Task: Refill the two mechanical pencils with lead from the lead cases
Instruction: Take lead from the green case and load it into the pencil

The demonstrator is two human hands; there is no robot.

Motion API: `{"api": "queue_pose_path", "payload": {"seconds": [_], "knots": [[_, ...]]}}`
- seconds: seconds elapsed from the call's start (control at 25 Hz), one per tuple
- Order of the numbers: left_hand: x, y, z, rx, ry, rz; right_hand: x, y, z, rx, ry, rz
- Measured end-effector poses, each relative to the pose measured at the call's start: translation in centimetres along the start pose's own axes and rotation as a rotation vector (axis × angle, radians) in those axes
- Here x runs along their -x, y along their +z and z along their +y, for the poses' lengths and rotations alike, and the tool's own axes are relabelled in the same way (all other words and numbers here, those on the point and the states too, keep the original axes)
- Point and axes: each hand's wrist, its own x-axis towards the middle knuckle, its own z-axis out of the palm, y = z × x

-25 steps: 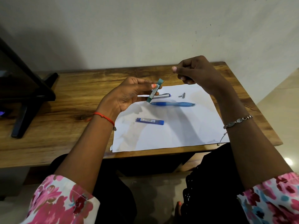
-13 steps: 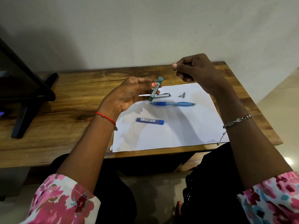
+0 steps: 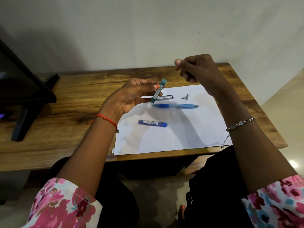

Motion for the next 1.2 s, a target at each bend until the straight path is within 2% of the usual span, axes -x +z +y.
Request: {"api": "queue_pose_path", "payload": {"seconds": [0.08, 0.2, 0.32, 0.48, 0.64, 0.76, 1.2], "knots": [[0.0, 0.0, 0.0, 0.001, -0.004, 0.02, -0.4, -0.2, -0.1, -0.157, 0.07, 0.041], [-0.1, -0.1, 0.0, -0.006, -0.009, 0.053, -0.8, -0.7, 0.3, -0.468, 0.31, 0.085], [-0.1, -0.2, -0.1, -0.017, -0.015, 0.072, -0.7, -1.1, 1.1, -0.539, 0.404, 0.045], [-0.2, -0.2, -0.2, -0.04, -0.019, 0.072, -0.7, -1.2, 1.0, -0.545, 0.277, 0.004], [-0.2, -0.3, -0.2, -0.056, -0.024, 0.065, -0.2, -0.8, 0.4, -0.466, 0.15, -0.139], [-0.3, -0.3, -0.3, -0.065, -0.032, 0.072, -0.1, -0.3, 0.2, -0.401, 0.074, -0.146], [-0.3, -0.2, -0.2, -0.075, -0.044, 0.096, 0.0, 0.5, 0.8, -0.212, 0.014, -0.235]]}}
